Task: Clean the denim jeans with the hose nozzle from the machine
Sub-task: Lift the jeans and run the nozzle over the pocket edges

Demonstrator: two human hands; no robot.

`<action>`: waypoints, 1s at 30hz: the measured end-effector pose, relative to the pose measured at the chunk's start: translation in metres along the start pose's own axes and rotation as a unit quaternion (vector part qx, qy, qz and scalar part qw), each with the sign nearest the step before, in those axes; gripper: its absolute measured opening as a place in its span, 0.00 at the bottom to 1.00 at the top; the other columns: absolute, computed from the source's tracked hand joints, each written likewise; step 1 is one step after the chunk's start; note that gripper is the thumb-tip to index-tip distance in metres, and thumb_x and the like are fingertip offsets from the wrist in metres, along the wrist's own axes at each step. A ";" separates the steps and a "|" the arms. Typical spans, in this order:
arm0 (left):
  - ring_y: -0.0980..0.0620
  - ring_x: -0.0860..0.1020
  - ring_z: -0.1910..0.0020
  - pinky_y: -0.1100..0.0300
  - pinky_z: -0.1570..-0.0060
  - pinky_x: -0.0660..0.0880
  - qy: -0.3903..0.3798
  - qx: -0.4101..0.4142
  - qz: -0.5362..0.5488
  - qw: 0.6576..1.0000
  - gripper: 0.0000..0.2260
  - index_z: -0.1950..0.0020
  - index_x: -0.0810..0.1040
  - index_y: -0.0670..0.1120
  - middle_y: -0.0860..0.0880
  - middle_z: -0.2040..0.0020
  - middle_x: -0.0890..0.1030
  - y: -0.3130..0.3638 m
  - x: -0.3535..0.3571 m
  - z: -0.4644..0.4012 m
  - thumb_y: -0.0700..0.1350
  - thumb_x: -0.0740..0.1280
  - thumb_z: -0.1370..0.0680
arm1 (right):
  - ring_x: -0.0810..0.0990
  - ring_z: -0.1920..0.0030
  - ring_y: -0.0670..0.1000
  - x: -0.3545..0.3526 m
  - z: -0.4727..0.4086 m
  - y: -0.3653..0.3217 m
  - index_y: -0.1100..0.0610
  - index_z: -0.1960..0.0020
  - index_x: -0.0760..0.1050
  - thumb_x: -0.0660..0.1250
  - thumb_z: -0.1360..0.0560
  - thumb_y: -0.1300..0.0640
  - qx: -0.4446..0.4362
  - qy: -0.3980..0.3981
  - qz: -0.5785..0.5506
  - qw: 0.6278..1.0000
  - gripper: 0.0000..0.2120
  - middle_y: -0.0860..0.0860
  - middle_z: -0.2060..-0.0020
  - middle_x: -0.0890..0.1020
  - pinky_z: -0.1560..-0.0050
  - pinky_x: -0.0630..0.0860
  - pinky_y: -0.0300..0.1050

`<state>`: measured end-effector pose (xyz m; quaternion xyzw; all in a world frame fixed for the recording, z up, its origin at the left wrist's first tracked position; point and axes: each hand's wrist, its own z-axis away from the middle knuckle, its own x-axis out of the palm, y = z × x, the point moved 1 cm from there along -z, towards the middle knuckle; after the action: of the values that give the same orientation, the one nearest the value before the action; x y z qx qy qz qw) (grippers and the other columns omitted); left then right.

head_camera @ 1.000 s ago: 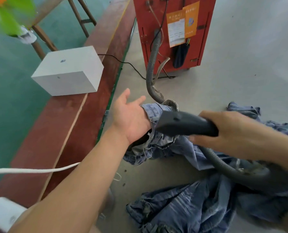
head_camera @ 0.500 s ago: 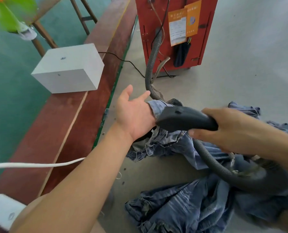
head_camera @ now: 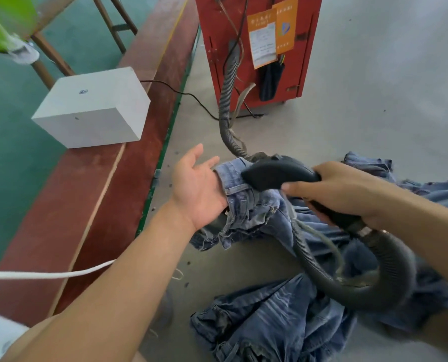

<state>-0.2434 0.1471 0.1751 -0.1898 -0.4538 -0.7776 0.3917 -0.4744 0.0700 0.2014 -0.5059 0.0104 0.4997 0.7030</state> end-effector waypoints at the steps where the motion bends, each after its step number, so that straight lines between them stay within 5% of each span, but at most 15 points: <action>1: 0.28 0.73 0.30 0.30 0.29 0.65 0.013 -0.003 0.004 1.000 0.37 0.16 0.45 0.43 0.31 0.24 0.68 -0.001 -0.001 0.001 0.60 0.55 0.16 | 0.76 0.74 0.54 0.002 -0.005 -0.001 0.61 0.60 0.77 0.72 0.22 0.43 0.012 0.023 -0.048 0.998 0.22 0.57 0.73 0.79 0.69 0.77 0.48; 5: 0.29 0.75 0.32 0.32 0.30 0.68 0.063 -0.001 -0.004 0.998 0.35 0.16 0.48 0.40 0.31 0.26 0.71 -0.007 -0.002 0.007 0.59 0.55 0.15 | 0.75 0.74 0.55 -0.007 -0.008 0.004 0.63 0.55 0.76 0.73 0.22 0.47 0.049 0.070 -0.187 0.979 0.18 0.58 0.70 0.78 0.69 0.77 0.49; 9: 0.38 0.80 0.37 0.43 0.40 0.77 0.105 0.040 -0.059 0.992 0.29 0.18 0.57 0.43 0.38 0.28 0.75 -0.015 -0.006 0.005 0.57 0.55 0.14 | 0.78 0.75 0.56 -0.009 0.009 0.010 0.62 0.60 0.78 0.74 0.31 0.34 0.055 -0.037 -0.007 0.998 0.29 0.60 0.72 0.82 0.73 0.78 0.45; 12: 0.45 0.84 0.45 0.48 0.45 0.80 0.126 0.047 -0.158 0.978 0.20 0.34 0.81 0.45 0.42 0.41 0.85 -0.024 -0.009 0.002 0.55 0.57 0.14 | 0.76 0.74 0.56 0.002 0.002 0.009 0.65 0.58 0.76 0.76 0.26 0.42 0.104 -0.045 -0.091 0.989 0.25 0.60 0.70 0.79 0.73 0.77 0.46; 15: 0.43 0.85 0.49 0.47 0.45 0.81 0.230 0.069 -0.195 0.951 0.11 0.43 0.83 0.41 0.41 0.46 0.86 -0.032 -0.020 -0.001 0.48 0.69 0.18 | 0.74 0.75 0.54 0.006 -0.012 0.011 0.64 0.52 0.77 0.74 0.22 0.48 0.135 -0.016 -0.195 0.971 0.18 0.57 0.70 0.77 0.73 0.76 0.45; 18: 0.41 0.86 0.64 0.48 0.65 0.83 0.279 -0.061 -0.089 0.954 0.14 0.58 0.88 0.39 0.40 0.58 0.87 -0.040 -0.025 0.008 0.49 0.72 0.21 | 0.75 0.75 0.53 -0.001 -0.014 0.011 0.61 0.52 0.78 0.74 0.22 0.47 0.134 0.007 -0.217 0.967 0.17 0.56 0.69 0.78 0.72 0.76 0.45; 20: 0.39 0.85 0.70 0.47 0.71 0.82 0.288 -0.109 -0.048 0.950 0.13 0.54 0.86 0.36 0.37 0.58 0.86 -0.046 -0.027 0.010 0.46 0.70 0.20 | 0.75 0.74 0.54 -0.005 -0.012 0.010 0.61 0.52 0.77 0.74 0.22 0.46 0.109 -0.003 -0.171 0.979 0.18 0.56 0.69 0.78 0.71 0.77 0.46; 23: 0.35 0.85 0.65 0.43 0.67 0.82 0.280 -0.143 -0.008 0.949 0.17 0.45 0.80 0.33 0.33 0.54 0.85 -0.051 -0.032 0.011 0.49 0.68 0.18 | 0.74 0.75 0.54 -0.003 -0.006 0.007 0.62 0.56 0.75 0.73 0.22 0.44 0.072 -0.026 -0.088 0.993 0.21 0.57 0.72 0.78 0.73 0.76 0.45; 27: 0.32 0.79 0.38 0.37 0.34 0.73 0.281 -0.156 0.027 0.947 0.34 0.34 0.78 0.33 0.32 0.36 0.80 -0.045 -0.046 0.002 0.64 0.62 0.18 | 0.74 0.77 0.54 0.003 0.000 0.008 0.61 0.58 0.74 0.72 0.22 0.42 0.036 -0.038 -0.023 0.998 0.23 0.56 0.75 0.78 0.74 0.75 0.43; 30: 0.33 0.73 0.29 0.40 0.33 0.70 0.328 -0.133 0.004 0.935 0.28 0.27 0.73 0.37 0.35 0.27 0.74 -0.025 -0.058 -0.010 0.59 0.57 0.14 | 0.76 0.76 0.54 0.003 0.001 0.009 0.60 0.58 0.76 0.71 0.23 0.39 0.024 -0.045 0.011 0.999 0.23 0.60 0.73 0.80 0.73 0.75 0.41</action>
<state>-0.2265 0.1712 0.1185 0.0235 -0.1915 -0.8485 0.4929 -0.4798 0.0727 0.1937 -0.4659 -0.0042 0.5295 0.7089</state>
